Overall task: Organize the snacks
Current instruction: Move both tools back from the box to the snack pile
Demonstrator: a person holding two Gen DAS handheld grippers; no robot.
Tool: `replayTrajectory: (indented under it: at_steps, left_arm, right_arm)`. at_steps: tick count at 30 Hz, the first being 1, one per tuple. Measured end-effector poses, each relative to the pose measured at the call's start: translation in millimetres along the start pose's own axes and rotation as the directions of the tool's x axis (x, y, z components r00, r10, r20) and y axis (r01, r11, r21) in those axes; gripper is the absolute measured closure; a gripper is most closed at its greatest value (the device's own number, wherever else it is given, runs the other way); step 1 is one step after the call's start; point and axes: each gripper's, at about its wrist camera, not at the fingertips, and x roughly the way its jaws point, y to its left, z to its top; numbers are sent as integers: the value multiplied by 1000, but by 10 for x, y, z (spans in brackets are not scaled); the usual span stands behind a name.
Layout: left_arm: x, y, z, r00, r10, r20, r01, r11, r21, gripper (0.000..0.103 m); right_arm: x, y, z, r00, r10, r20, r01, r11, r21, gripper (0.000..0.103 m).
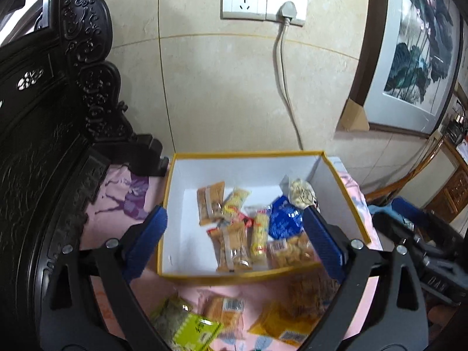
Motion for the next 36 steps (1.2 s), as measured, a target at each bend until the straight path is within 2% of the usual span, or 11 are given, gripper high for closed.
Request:
replayTrajectory:
  at_steps: [7,9,15,19,22,27,31,33,36]
  left_arm:
    - [-126,-109,-383,999,-4,-49,4,1000,-1,7]
    - [-166,-151,-598,997,-16,-73,16,1000,-10,6]
    - [-284,-136,-1367,985,-20,-173,20,1000,-4,6]
    - [-365,18,-1719,970,-11,-243,6,1000,-22,6]
    - [-422,180,-1859,961,15,-275,-31,998,-51,6]
    - [-507,365,-1865,963,41,-266,-72,991,-110,6]
    - [-506,406,-1829,961,52,-273,-89,988,-125,6]
    - [-519,413,-1823,960,61,-272,-96,988,-117,6]
    - [-546,458,-1820,959,84,-271,-117,987,-110,6]
  right_arm:
    - [-184,-52,-617,995,-39,-90,40,999,4,31]
    - [-217,-93,-864,989,-54,-135,55,998,8,31]
    - [-332,-291,-1604,955,-102,-279,120,992,46,31]
    - [-313,-358,-1883,932,-124,-341,135,991,8,31]
    - [-199,-427,-1875,926,-131,-354,136,991,-10,31]
    - [125,-674,-1606,933,-154,-324,206,970,132,31]
    - [576,-783,-1470,912,-212,-351,290,939,186,31]
    - [733,-797,-1450,908,-205,-366,294,934,205,31]
    - [900,-723,-1461,896,-233,-378,310,938,156,30]
